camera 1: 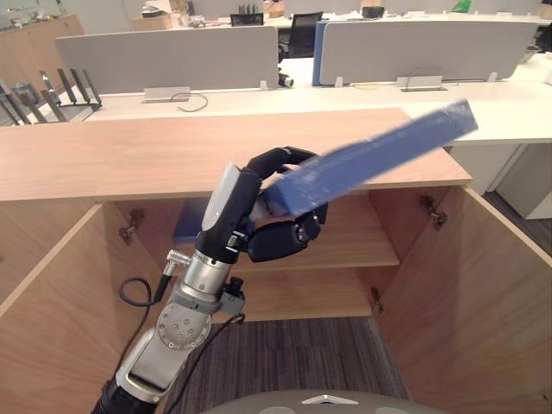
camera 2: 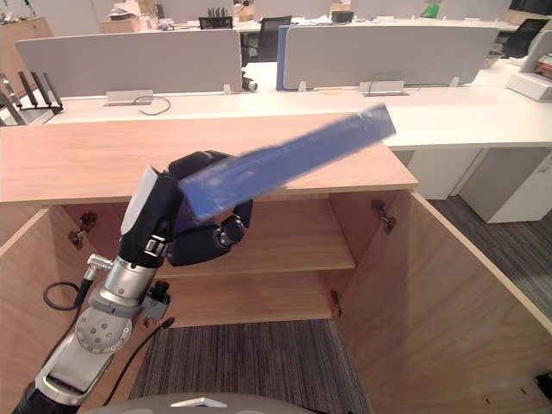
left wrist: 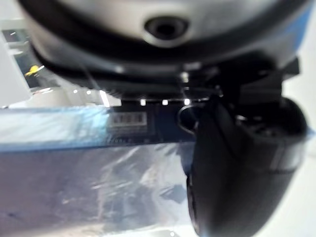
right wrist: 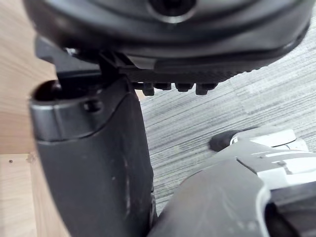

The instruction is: Walk over to the cabinet, pick up the folder, carry it to the office cabinet, place the folder inside the office cabinet, then close the office cabinet door

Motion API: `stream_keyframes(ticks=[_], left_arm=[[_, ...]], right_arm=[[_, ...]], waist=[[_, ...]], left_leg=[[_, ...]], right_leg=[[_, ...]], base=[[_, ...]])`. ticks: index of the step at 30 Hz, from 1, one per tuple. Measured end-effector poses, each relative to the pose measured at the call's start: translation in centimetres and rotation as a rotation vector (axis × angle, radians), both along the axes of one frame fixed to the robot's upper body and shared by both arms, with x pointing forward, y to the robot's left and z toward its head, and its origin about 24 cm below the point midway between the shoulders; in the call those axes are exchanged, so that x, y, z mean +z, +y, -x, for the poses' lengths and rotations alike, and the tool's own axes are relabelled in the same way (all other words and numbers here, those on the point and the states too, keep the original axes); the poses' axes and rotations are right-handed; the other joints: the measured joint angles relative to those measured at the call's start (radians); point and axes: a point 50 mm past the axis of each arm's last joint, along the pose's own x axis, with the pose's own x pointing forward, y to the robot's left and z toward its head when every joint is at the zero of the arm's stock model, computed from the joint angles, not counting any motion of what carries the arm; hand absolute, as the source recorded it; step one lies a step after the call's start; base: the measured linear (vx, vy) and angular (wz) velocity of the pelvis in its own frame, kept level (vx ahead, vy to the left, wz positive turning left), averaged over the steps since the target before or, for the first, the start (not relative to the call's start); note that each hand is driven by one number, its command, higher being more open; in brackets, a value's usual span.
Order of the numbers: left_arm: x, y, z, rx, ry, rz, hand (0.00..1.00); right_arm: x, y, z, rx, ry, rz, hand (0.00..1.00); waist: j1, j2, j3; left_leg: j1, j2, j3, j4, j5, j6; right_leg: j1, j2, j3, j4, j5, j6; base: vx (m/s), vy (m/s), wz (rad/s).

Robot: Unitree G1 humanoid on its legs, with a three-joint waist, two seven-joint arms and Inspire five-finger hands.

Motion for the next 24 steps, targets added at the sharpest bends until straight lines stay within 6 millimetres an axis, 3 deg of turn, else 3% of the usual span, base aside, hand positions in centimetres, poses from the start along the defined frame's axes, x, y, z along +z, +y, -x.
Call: stream_keyframes(ticks=[6,11,20,24], left_arm=[[-1.8,-0.4,0.3,-0.127,0.233,0.129,0.0],[-1.7,-0.4,0.1,-0.141,0.259,0.231,0.0],[-1.5,-0.8,0.0,-0.143,0.26,0.299,0.0],[-3.4,-0.7,-0.5,-0.121,0.337,0.272,0.0]], right_arm=[[0.0,0.3,-0.3,0.015,-0.006,-0.005,1.0],[-0.1,0.7,-0.2,0.017,0.001,-0.015,1.0],[-0.1,0.4,-0.1,0.036,0.003,-0.007,1.0],[0.1,0.3,-0.8,0.056,-0.025,0.002,1.0]], waist=[[-0.002,-0.005,-0.004],[-0.002,-0.019,-0.012],[-0.002,-0.001,-0.024],[0.001,0.0,-0.024]], left_leg=[[-0.027,-0.001,0.002,0.004,0.009,0.007],[-0.028,-0.003,0.002,0.004,0.009,0.008],[-0.028,-0.003,0.001,0.003,0.012,0.01],[-0.027,-0.003,-0.008,-0.001,0.019,0.012]], right_leg=[[-0.033,-0.001,0.006,0.01,0.006,0.01],[-0.033,-0.003,0.006,0.011,0.006,0.011],[-0.036,-0.003,0.006,0.024,0.006,0.011],[-0.036,-0.002,-0.003,0.023,0.003,0.007]], base=[[-0.02,-0.004,-0.01],[0.0,0.0,0.0],[0.0,-0.002,0.0],[-0.03,-0.028,0.05]])
